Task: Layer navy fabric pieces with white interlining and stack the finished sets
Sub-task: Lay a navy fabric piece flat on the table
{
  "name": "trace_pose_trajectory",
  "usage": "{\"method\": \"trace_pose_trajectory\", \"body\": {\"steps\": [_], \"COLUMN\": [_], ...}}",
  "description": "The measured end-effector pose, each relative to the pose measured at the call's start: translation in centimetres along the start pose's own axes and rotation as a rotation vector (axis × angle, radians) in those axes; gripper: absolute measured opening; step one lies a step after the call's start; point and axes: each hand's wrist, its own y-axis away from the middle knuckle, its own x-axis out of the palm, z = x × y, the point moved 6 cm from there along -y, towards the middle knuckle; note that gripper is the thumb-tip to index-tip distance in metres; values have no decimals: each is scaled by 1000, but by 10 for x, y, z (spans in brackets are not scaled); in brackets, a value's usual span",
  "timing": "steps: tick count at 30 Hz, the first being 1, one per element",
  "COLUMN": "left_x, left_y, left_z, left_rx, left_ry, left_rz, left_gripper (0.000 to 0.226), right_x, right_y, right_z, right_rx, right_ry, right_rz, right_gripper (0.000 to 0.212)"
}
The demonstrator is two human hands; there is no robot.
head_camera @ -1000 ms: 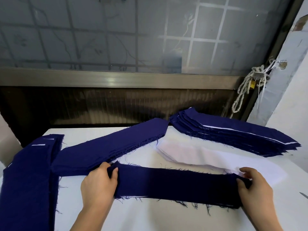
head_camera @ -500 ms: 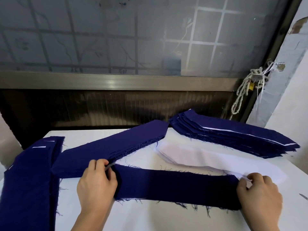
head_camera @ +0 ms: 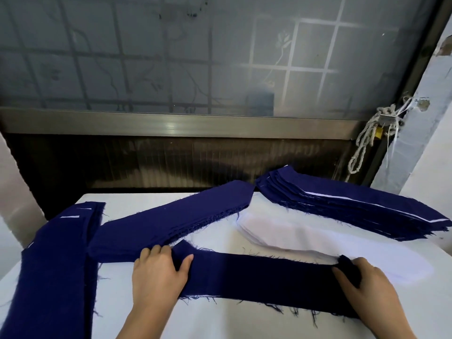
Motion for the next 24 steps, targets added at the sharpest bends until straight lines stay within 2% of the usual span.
{"method": "trace_pose_trajectory", "body": {"steps": [3,7,11,17,19,23,24], "left_x": [-1,-4,-9,-8,-12,-28,-37], "left_y": [0,-2,-1,3,7,10,5], "left_z": [0,6,7,15,20,39,48], "left_rx": [4,-67,-103,-83,-80,-219,-225], "left_ry": [132,269,344,531,598,1003,1023], "left_rz": [13,85,127,309,311,310,268], "left_gripper": [48,62,60,44,28,6,4], "right_x": [1,2,-1,-4,-6,-7,-7], "right_y": [-3,-2,0,6,8,23,29], "right_z": [-8,-8,-3,5,8,21,26], "right_rx": [31,5,-43,-94,-116,-127,-116], "right_ry": [-147,-117,-103,-37,-24,-118,-171], "right_rz": [44,51,59,64,72,111,116], "right_gripper": [22,21,16,5,8,19,22]}}
